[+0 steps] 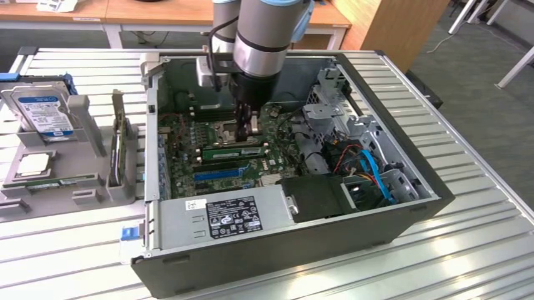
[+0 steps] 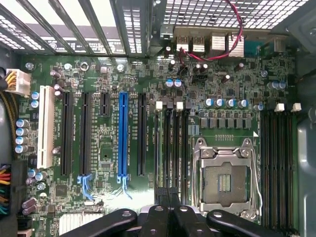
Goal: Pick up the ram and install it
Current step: 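Press down the ram until it locks into place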
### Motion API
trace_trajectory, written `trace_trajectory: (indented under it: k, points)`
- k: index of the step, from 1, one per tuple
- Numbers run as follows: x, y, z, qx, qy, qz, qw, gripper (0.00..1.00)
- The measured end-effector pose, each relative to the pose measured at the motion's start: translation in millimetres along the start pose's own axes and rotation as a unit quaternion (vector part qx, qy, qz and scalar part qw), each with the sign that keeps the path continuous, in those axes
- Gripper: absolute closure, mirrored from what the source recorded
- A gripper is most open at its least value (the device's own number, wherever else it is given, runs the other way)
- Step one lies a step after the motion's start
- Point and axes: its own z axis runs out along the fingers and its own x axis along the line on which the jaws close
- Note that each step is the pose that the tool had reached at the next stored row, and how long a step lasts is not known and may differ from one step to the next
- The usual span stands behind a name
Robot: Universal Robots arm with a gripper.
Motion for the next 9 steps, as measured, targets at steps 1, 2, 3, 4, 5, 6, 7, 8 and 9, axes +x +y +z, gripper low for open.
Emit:
trace_trajectory:
  k: [1,2,3,4,5,6,7,8,9]
  points:
    - [0.0,0.8,0.0,0.0,0.0,0.0,1.0,0.9]
    - [0.0,1.5,0.1,0.0,0.0,0.0,1.0,0.9]
    - [0.0,2.3,0.1,0.0,0.0,0.0,1.0,0.9]
    - [0.0,3.1,0.2,0.0,0.0,0.0,1.0,0.9]
    - [0.1,3.9,0.2,0.0,0.0,0.0,1.0,0.9]
    - [0.1,4.7,0.3,0.0,0.0,0.0,1.0,0.9]
    - [0.1,5.5,0.3,0.0,0.0,0.0,1.0,0.9]
    - [0.1,6.3,0.4,0.0,0.0,0.0,1.0,0.9]
    - [0.1,7.2,0.4,0.0,0.0,0.0,1.0,0.9]
